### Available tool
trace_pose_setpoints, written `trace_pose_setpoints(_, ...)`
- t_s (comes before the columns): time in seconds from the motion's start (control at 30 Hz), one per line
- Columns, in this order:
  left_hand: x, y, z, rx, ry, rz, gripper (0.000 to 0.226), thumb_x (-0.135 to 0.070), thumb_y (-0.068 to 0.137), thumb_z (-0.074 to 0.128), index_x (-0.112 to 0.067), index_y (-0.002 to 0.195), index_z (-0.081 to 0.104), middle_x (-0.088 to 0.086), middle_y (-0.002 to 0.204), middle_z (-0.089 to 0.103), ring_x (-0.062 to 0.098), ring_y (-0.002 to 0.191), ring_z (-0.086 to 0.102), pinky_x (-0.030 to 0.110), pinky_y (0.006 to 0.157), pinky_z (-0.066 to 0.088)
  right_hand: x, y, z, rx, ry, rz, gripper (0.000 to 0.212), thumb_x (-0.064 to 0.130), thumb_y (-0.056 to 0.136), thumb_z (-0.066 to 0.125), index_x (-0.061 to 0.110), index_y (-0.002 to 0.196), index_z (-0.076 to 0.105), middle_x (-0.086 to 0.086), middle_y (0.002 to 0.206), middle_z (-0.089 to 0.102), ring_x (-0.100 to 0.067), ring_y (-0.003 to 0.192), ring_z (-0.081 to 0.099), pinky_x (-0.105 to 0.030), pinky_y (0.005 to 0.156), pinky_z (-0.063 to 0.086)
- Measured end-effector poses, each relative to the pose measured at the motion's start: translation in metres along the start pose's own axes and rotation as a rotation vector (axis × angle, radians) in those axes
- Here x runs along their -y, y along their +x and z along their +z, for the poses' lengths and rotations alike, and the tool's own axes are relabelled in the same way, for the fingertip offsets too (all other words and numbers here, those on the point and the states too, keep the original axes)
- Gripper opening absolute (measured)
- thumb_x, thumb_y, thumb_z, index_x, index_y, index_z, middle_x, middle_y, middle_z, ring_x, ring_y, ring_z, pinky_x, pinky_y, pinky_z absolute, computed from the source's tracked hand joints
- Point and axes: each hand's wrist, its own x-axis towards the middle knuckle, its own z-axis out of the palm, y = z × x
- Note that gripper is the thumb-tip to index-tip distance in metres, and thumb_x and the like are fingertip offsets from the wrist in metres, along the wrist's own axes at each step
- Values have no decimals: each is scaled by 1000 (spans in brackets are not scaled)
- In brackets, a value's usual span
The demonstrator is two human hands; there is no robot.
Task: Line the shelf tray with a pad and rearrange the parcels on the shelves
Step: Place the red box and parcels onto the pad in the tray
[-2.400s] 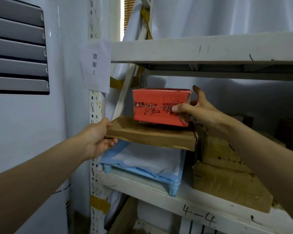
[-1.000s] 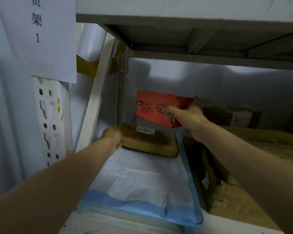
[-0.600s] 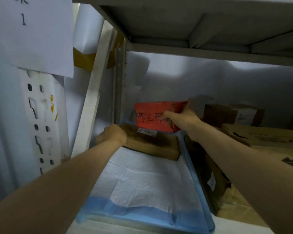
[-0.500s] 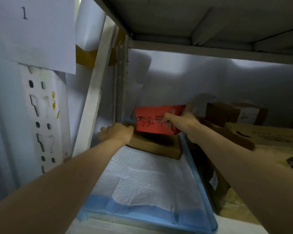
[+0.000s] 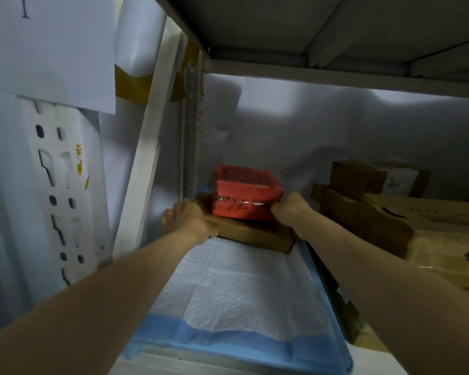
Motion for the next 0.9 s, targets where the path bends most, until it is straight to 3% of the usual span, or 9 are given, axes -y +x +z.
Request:
trace_pose_setpoints(0.13,2,1,2,-22,-32,-4,86,-40,72,80,-6,139,39,11,138,46,33,127,43,37,101,38,2,-2,-1,-3,-56,34,40,17,95,55,-3,130,52,-21,127,61,-36,114,61,-37,87,52)
trace_pose_setpoints(0.23,3,1,3,-34,-40,-1,84,-39,73,79,-4,138,39,11,137,46,33,127,43,38,100,41,1,-3,-1,29,-43,58,11,12,97,52,2,96,58,-18,107,60,-31,100,61,-33,77,47)
trace_pose_setpoints(0.3,3,1,4,-44,-50,1,82,-38,75,79,-5,138,39,12,137,46,33,126,43,38,101,42,1,-2,1,26,35,71,11,7,97,50,3,88,56,-18,100,59,-29,92,58,-33,75,45)
trace_pose_setpoints(0.4,2,1,7,-57,-81,-31,85,-41,76,79,-5,139,36,12,139,45,33,128,42,38,101,40,0,-3,5,7,96,80,20,5,98,49,-3,114,58,-22,113,62,-35,104,61,-35,81,46)
trace_pose_setpoints(0.5,4,2,10,-50,-123,-79,87,-44,76,78,-5,140,33,14,142,44,35,130,43,39,101,40,-1,-14,8,-13,61,98,37,8,100,49,-6,134,47,-22,133,57,-36,122,56,-30,84,43)
trace_pose_setpoints(0.6,4,-4,7,-63,-104,-124,82,-44,80,74,-6,140,33,15,142,41,36,131,40,39,106,35,2,-31,6,-14,48,92,49,12,99,51,-3,143,36,-23,148,44,-37,136,45,-35,107,40)
trace_pose_setpoints(0.7,-7,-19,-4,-178,-121,-139,73,-36,83,72,-5,139,36,19,141,38,38,131,36,40,107,30,13,-61,-5,-43,-31,-41,53,18,96,52,4,145,37,-21,150,38,-39,141,35,-40,114,31)
trace_pose_setpoints(0.9,-46,-62,-25,-419,-450,-15,63,-30,83,71,-9,137,46,22,142,39,40,134,35,46,112,28,32,-136,-62,-68,-30,-533,60,11,93,54,8,150,34,-18,151,37,-37,140,30,-40,116,25)
